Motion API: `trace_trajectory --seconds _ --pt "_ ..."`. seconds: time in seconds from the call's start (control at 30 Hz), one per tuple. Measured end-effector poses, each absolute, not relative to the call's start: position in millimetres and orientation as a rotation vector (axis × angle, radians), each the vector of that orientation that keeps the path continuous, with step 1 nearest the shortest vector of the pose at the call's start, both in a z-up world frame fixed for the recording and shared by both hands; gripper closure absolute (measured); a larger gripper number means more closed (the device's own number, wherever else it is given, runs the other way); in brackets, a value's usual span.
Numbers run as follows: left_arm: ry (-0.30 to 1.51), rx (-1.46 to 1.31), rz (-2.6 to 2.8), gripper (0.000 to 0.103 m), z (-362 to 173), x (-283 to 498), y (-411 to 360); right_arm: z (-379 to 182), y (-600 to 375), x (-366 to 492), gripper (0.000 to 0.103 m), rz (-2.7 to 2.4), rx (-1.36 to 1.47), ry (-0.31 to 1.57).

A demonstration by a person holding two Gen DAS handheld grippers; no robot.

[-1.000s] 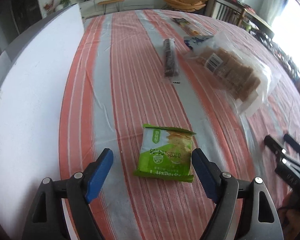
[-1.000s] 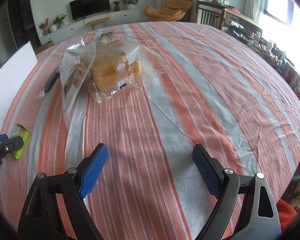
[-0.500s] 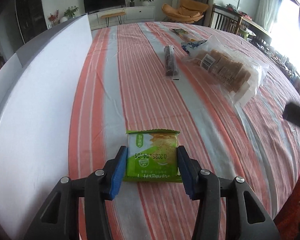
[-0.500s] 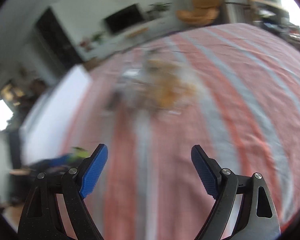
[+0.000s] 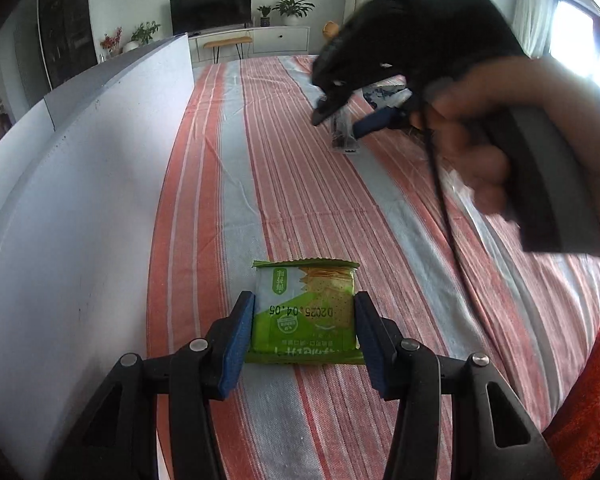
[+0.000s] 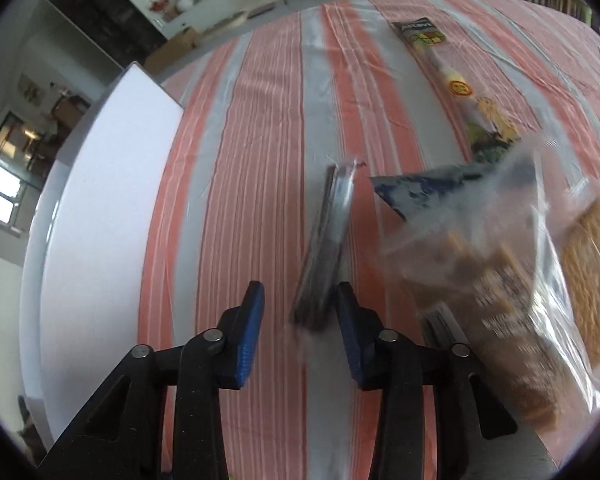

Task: Organize snacks
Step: 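Carry the green packet and dark stick into the cardboard box and release both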

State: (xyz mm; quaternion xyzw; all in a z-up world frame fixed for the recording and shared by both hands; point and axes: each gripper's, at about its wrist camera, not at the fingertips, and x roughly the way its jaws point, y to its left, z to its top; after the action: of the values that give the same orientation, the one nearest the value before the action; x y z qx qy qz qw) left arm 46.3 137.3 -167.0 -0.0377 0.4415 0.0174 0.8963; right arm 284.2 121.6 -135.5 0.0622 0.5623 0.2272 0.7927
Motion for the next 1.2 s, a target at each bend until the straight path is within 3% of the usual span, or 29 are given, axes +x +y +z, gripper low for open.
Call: trace_trajectory --seconds 0.03,0.1,0.13,0.5,0.73,0.9,0.93,0.97,1.0,1.07,1.2 --pt "0.914 -0.075 0.035 0.054 -167.2 46.3 137.3 -134.9 128.8 284.0 0.057 0.479 0.096 1.202" --pt "0.916 -0.090 0.028 0.054 -166.6 46.0 140.1 -133.5 147.2 284.5 0.080 0.440 -0.016 1.190" --pt "0.919 -0.101 0.015 0.054 -166.0 46.0 141.1 -134.0 147.8 282.4 0.084 0.456 -0.005 1.196" --pt "0.914 -0.183 -0.061 0.054 -154.6 29.7 138.5 -83.9 31.4 167.6 0.085 0.721 0.184 1.082" --pt "0.940 -0.182 -0.071 0.054 -160.3 31.9 126.9 -147.1 -20.9 116.9 0.088 0.576 0.047 1.186" --pt "0.934 -0.156 -0.072 0.054 -153.4 27.8 121.5 -144.5 8.5 121.1 0.078 0.556 -0.121 1.151" --pt "0.932 -0.151 -0.071 0.054 -151.0 25.7 120.3 -146.0 16.3 126.0 0.062 0.547 -0.147 1.153" --pt "0.930 -0.149 -0.070 0.054 -149.4 23.6 119.7 -144.7 21.4 126.7 0.054 0.540 -0.159 1.148" --pt "0.928 -0.148 -0.070 0.054 -147.1 21.3 119.2 -148.2 25.6 131.8 0.057 0.534 -0.167 1.145" --pt "0.923 -0.152 -0.072 0.054 -141.8 19.2 119.1 -152.9 16.9 133.7 0.085 0.501 -0.138 1.122" --pt "0.888 -0.159 -0.090 0.054 -121.8 14.0 119.4 -157.6 -32.9 137.3 0.085 0.581 0.257 1.139"
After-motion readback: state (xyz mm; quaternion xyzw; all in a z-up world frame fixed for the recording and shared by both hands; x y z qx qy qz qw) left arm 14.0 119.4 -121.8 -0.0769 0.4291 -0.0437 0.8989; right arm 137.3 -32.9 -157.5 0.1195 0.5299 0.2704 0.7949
